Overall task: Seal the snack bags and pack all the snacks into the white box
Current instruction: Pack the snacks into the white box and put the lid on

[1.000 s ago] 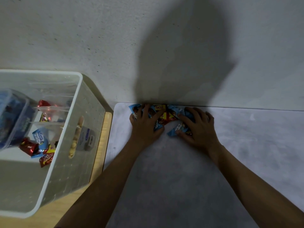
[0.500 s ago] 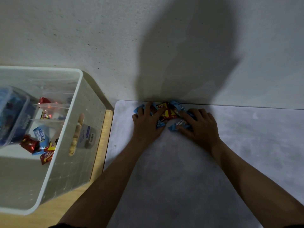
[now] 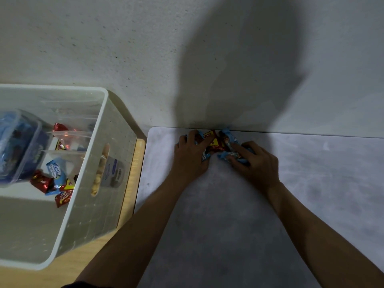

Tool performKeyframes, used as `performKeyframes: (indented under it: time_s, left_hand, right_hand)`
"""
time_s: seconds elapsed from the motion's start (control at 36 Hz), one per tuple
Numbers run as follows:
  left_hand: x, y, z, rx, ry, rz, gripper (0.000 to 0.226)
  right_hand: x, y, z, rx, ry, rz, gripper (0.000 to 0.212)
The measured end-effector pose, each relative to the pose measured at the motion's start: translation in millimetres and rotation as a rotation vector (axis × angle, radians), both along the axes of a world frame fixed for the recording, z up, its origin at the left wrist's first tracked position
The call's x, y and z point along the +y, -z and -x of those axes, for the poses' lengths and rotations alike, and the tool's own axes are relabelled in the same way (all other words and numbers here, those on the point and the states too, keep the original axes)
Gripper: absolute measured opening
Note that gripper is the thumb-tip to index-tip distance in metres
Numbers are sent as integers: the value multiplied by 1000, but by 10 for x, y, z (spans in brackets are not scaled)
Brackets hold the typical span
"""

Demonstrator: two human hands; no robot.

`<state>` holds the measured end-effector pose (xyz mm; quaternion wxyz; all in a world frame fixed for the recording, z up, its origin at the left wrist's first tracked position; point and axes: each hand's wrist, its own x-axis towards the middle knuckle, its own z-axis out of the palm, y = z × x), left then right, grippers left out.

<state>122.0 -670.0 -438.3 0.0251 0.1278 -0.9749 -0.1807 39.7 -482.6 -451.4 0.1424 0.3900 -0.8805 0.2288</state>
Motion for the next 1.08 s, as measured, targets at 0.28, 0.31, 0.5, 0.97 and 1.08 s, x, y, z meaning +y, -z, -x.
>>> performKeyframes:
  time_s: [0.28, 0.31, 0.5, 0.97, 1.08]
  left_hand:
    - [108, 29, -69, 117, -26, -21, 48]
    - [102, 23, -73, 123, -20, -22, 47]
    - [60, 9, -44, 90, 18, -102, 56]
    - [78, -53, -139, 318, -104, -305, 56]
    - [117, -123, -218, 370, -152, -299, 52]
  right_hand:
    - [11, -12, -55, 17, 37, -19, 44]
    - [15, -6, -63, 28, 43, -45, 45]
    - [35, -9, -99, 37, -2, -132, 54]
    - [27, -80, -82, -128, 78, 69, 42]
    - [19, -194, -97, -158, 135, 151, 42]
